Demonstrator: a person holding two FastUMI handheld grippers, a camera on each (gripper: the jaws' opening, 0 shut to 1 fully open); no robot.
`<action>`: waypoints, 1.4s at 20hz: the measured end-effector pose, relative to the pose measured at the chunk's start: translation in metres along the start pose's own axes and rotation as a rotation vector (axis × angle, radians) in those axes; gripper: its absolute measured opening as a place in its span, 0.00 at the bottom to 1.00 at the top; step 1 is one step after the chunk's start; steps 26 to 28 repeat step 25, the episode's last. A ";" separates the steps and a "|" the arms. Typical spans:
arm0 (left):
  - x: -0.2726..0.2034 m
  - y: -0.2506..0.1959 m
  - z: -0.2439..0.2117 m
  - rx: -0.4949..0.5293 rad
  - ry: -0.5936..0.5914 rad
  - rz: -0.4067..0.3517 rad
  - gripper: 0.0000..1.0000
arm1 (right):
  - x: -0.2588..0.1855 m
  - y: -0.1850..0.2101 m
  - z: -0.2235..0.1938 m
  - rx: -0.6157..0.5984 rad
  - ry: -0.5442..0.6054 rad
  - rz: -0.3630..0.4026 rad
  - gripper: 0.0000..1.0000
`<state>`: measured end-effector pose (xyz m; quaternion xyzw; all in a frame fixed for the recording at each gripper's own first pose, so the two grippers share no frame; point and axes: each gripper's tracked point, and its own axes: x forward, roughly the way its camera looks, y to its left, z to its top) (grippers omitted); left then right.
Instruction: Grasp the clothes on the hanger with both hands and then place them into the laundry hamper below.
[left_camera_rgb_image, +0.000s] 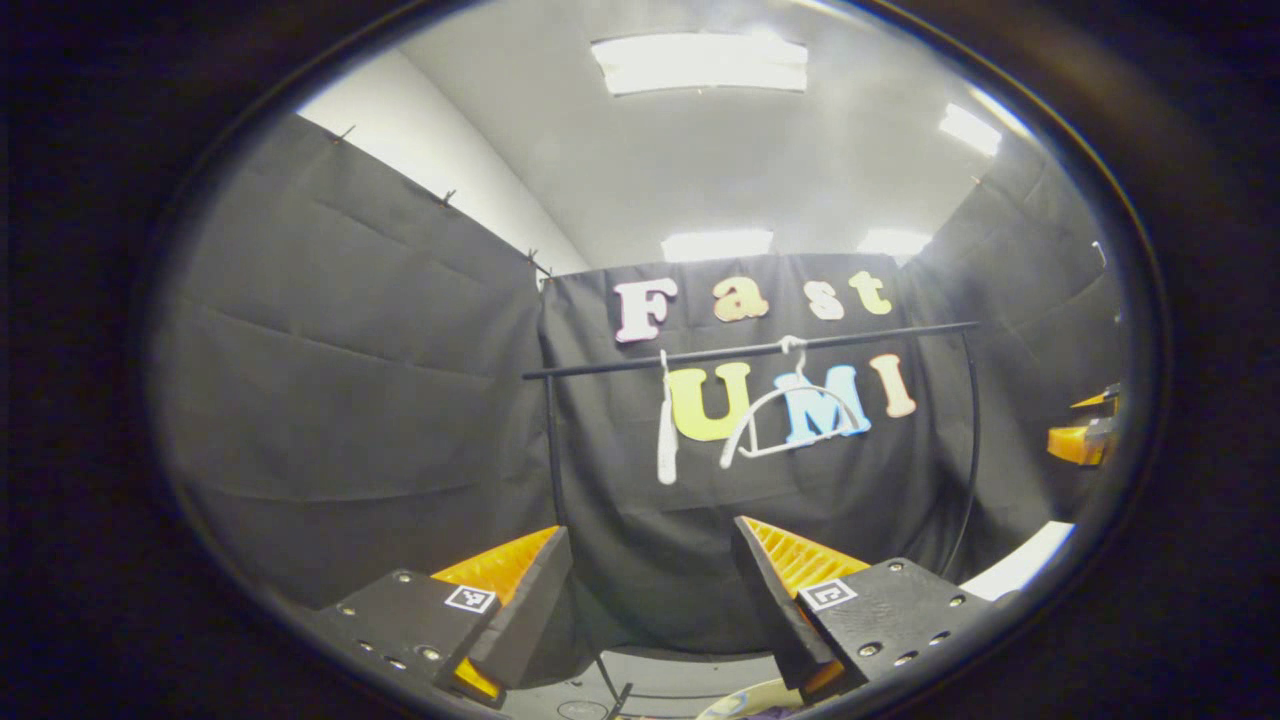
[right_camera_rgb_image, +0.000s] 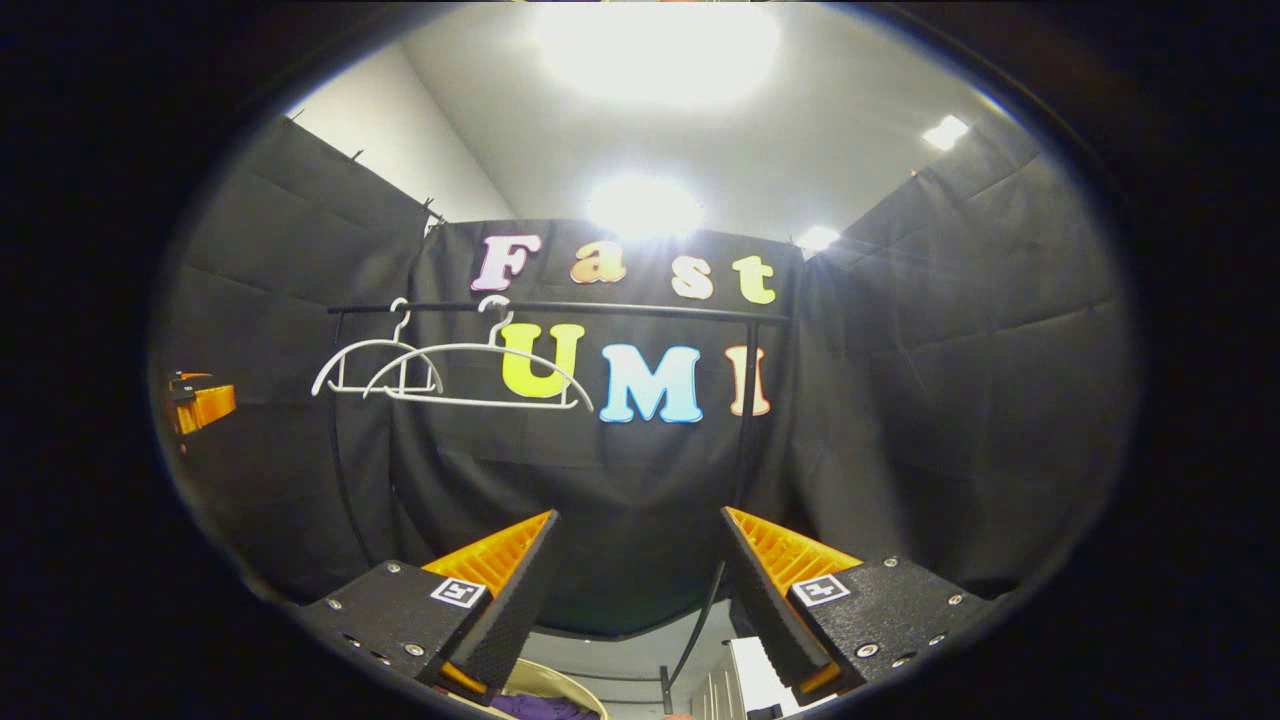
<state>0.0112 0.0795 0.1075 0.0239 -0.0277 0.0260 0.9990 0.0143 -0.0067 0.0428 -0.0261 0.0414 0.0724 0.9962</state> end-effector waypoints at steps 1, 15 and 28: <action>-0.002 0.007 0.006 -0.001 -0.007 0.015 0.99 | -0.004 -0.004 0.005 0.004 -0.013 -0.012 0.96; -0.032 0.020 0.031 -0.019 -0.054 0.056 0.99 | -0.024 -0.040 0.011 0.089 -0.057 -0.117 0.95; -0.034 0.026 0.030 -0.018 -0.057 0.067 0.99 | -0.015 -0.042 0.004 0.113 -0.053 -0.123 0.95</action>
